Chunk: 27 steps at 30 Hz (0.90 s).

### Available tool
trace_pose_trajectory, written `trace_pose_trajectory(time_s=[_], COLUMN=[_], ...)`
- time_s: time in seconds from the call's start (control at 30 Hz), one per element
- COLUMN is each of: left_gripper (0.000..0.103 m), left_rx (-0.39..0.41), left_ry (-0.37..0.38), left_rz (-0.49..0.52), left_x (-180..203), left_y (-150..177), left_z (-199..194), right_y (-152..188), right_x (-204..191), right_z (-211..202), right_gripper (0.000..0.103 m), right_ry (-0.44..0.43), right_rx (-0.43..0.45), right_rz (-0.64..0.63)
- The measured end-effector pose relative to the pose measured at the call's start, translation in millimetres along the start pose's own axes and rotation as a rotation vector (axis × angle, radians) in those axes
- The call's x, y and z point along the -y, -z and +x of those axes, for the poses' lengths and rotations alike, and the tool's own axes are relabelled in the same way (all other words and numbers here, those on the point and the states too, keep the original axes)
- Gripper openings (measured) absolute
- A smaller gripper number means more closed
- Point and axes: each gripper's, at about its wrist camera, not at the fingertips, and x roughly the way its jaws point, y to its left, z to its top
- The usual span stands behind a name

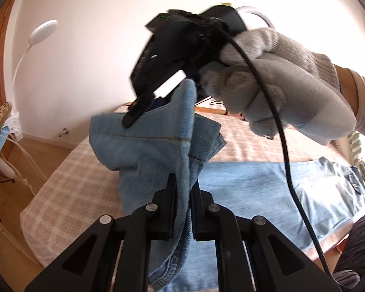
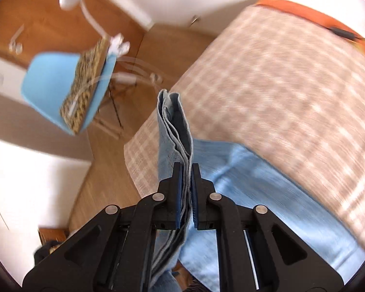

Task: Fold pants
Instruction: 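Lift the hem with both tools and carry it over toward the waistband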

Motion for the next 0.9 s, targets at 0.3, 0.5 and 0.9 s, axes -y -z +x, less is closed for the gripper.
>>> trace_pose_trajectory(time_s=[0.3,0.5,0.9], left_gripper=[0.005,0.005,0.005], left_rx=[0.011,-0.017,-0.118], left_ry=[0.176,0.291,0.500], left_rz=[0.002,0.036,0.158], left_x=[65.1,125.0,268.5], left_y=[-24.7,-34.2,-25.4], left_z=[-4.2,0.3,28.2], right_y=[56.3,109.8,221.0], right_x=[70.9,127.9,230.1], right_z=[-111.8,-171.9,-276.0], right_gripper=[0.008,0.007,0.007], right_ry=[0.073,0.129,0.233], right_rx=[0.173,0.251,0.374], right_rz=[0.113,0.187,0.347])
